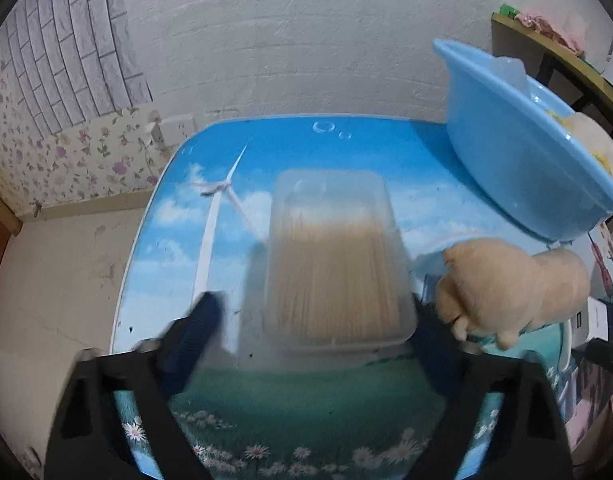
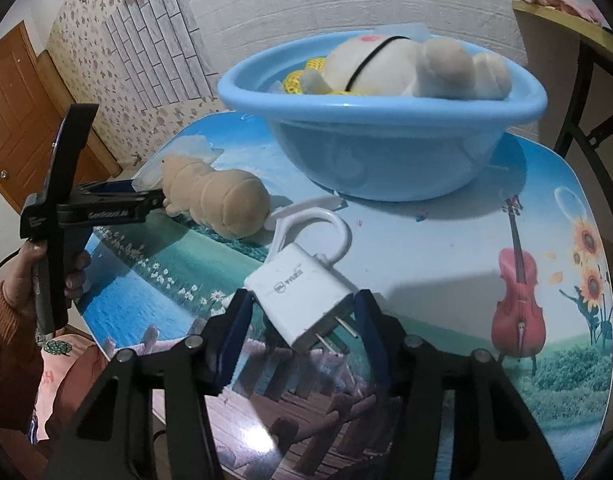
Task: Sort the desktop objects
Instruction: 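Move the left gripper to the toothpick box while the right approaches the white charger plug, then grasp the clear toothpick box with the left gripper while the right grasps the white charger plug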
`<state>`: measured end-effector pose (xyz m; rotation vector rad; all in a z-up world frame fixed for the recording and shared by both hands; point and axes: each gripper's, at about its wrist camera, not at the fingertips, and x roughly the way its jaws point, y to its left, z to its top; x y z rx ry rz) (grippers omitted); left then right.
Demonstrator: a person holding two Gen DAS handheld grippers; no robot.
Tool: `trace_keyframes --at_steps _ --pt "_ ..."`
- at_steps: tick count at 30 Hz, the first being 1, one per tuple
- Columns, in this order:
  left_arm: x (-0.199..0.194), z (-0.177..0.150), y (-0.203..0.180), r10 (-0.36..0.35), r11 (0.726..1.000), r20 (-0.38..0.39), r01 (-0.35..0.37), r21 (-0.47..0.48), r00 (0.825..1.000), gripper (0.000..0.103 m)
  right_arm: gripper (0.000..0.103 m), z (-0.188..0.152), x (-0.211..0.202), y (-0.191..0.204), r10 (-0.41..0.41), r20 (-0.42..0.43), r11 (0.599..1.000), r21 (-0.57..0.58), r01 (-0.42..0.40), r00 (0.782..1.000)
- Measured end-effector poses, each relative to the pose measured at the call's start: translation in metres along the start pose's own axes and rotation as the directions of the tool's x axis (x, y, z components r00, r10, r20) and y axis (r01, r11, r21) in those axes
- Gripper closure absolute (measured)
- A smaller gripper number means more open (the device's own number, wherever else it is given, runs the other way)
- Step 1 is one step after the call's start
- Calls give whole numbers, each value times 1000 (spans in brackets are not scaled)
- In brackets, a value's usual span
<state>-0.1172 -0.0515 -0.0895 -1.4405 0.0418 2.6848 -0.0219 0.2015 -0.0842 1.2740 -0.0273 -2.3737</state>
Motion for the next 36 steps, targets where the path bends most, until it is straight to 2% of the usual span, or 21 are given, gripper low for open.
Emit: trace_keyframes --at_steps 3,15,18,36 --pt "-2 1 -5 -13 1000 4 13 20 1000 44 54 -3 -3 -3 4 4 1000 12 -4 1000" --pt "-18 -18 -8 -8 1000 -12 8 10 1000 44 59 -5 -25 -25 -34 56 997 69 30 998" --pt "-25 -28 -13 3 1000 -11 -3 13 1000 44 64 -6 -29 -31 -57 65 995 87 52 996" --pt "-46 -52 -20 -16 1000 -26 17 9 1000 43 70 -22 -31 -38 -67 45 994 93 62 997"
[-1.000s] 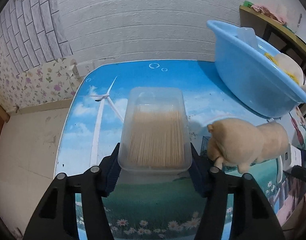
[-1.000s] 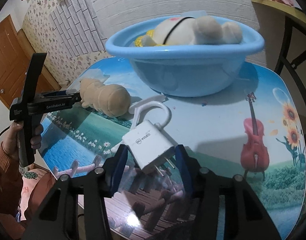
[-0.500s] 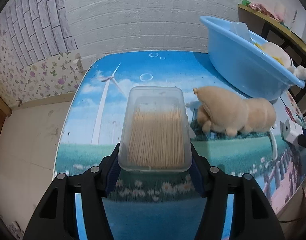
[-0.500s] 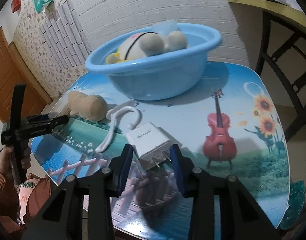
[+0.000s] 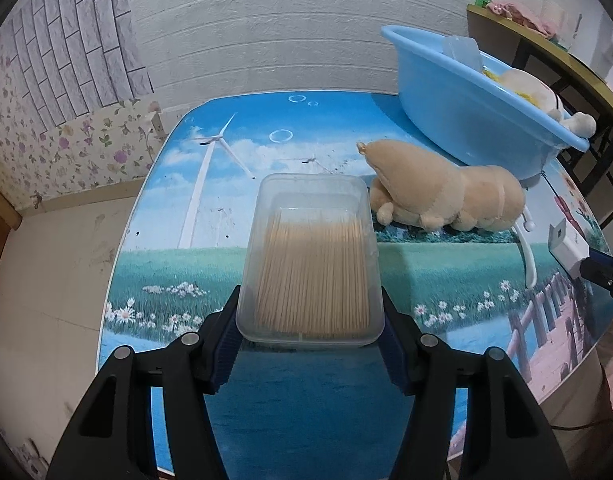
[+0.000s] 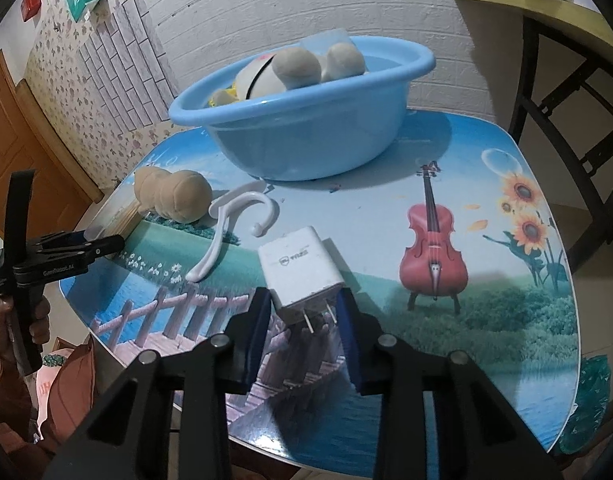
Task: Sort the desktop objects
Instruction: 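Grasp the clear toothpick box with the left gripper while the right grasps the white charger plug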
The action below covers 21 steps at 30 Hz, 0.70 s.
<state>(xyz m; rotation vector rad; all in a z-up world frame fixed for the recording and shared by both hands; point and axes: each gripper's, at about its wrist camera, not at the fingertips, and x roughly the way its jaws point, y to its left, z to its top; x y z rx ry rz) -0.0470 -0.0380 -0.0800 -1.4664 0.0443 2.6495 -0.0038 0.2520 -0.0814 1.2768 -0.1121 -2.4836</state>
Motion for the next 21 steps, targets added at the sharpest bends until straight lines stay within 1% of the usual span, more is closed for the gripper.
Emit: trace_keyframes --at_steps 8,18,21 --pt "-4 -8 -3 -11 1000 -2 11 3 1000 43 71 0 -2 -3 -18 8 1000 10 18 1000" --pt "-10 -13 -8 -14 1000 -5 14 11 1000 43 71 0 -8 -22 -64 21 997 52 63 998" --pt "-11 -16 -11 -13 1000 -6 13 16 1000 43 71 0 -8 -27 -67 23 996 60 65 998"
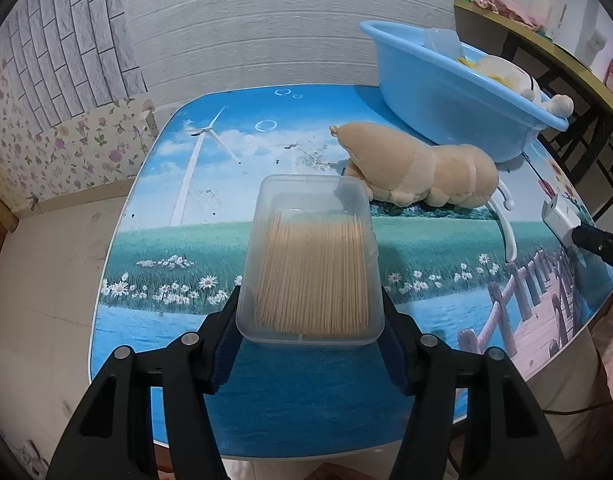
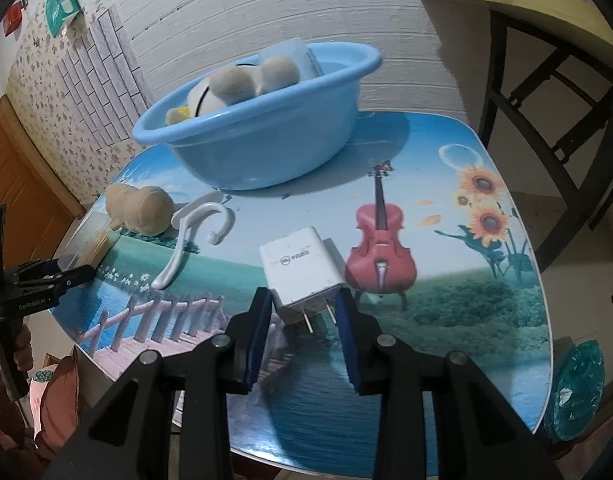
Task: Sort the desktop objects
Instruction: 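Grasp the clear toothpick box with the left gripper while the right grasps the white charger plug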
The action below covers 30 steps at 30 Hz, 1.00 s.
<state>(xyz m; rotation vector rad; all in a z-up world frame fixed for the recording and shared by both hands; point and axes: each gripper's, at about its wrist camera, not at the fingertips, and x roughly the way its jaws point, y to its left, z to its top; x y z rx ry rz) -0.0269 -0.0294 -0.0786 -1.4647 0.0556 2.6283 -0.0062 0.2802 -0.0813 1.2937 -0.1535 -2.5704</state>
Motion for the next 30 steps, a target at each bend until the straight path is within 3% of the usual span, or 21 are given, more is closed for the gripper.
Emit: trace_keyframes --at_steps 21,30 --pt "-1 -4 -15 -10 1000 -5 10 25 1000 43 71 -2 -3 -3 -31 11 999 -25 31 999" --pt "3 0 -16 -2 1000 -7 2 26 1000 43 69 -4 -2 9 -54 -27 996 -73 52 998"
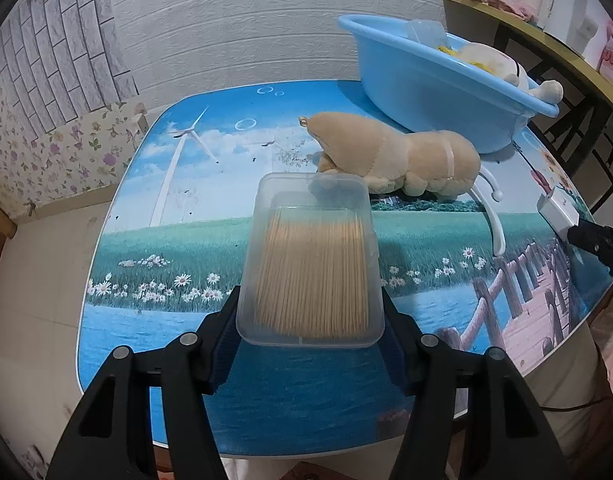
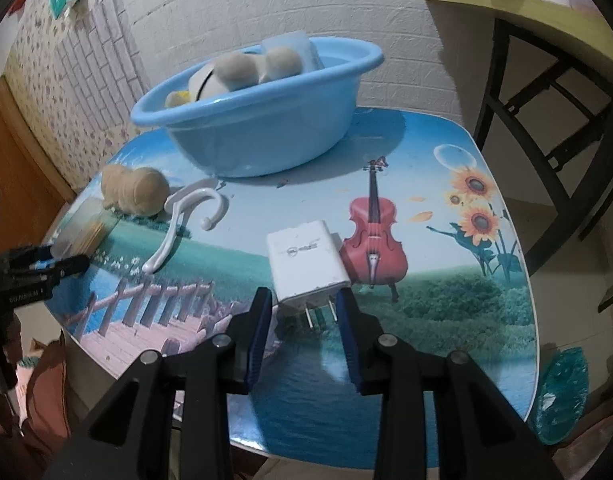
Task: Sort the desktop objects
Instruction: 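Grasp the clear toothpick box with the left gripper while the right grasps the white charger plug, then lift the toothpick box with the left gripper while the right lifts the charger plug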
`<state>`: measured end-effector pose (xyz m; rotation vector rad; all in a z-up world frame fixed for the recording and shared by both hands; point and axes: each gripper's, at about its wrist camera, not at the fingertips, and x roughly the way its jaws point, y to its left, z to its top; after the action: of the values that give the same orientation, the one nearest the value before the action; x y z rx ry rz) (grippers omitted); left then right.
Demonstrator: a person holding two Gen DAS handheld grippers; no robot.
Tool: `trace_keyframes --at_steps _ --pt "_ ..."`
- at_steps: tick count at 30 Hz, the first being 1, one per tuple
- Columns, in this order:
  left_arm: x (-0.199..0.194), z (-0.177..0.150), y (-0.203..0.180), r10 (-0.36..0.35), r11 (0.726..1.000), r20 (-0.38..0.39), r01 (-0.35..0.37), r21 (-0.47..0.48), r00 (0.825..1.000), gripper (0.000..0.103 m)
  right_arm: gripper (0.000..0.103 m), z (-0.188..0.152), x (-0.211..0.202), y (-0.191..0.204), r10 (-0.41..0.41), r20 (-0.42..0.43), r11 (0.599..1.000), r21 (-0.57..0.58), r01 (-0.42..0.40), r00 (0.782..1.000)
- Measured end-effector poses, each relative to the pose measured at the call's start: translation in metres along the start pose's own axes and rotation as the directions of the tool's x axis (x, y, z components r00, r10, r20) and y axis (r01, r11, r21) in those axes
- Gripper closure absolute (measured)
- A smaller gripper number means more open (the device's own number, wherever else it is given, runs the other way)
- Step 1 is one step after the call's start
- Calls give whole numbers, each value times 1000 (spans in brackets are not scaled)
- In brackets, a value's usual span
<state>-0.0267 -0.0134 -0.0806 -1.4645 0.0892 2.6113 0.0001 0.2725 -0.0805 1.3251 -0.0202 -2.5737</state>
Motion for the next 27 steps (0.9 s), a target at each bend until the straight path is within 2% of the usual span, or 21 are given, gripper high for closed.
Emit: trace_keyframes --at_steps 2,5,7,9,20,23,24,25,27 --pt "1 1 0 0 1000 0 0 -1 1000 43 69 -2 -1 8 -5 -4 999 -39 5 1000" --pt "2 2 -1 1 1000 4 -1 0 1000 42 62 -4 -1 16 -11 -10 997 -75 10 1000" --pt "3 3 -1 2 1000 7 -2 1 1000 42 56 -4 0 17 -8 -11 997 -77 8 1000" --pt "4 4 -1 3 1000 9 -3 1 1000 41 54 -3 1 15 -11 -11 998 -67 10 1000" --pt "10 11 -5 10 1000 19 -10 -1 1000 36 53 9 15 10 -34 -3 999 -38 34 999" --pt "11 13 -6 10 1000 18 -10 0 1000 36 55 11 18 12 -32 4 998 -47 32 999" --pt "10 14 -6 8 1000 19 -8 0 1000 41 65 11 18 12 -31 8 998 -47 32 999" --pt "9 14 -7 11 1000 22 -11 2 1000 42 69 11 17 12 -29 13 999 -45 30 999" --pt "9 13 -7 1 1000 19 -1 2 1000 42 70 10 15 11 -14 14 999 -45 14 1000"
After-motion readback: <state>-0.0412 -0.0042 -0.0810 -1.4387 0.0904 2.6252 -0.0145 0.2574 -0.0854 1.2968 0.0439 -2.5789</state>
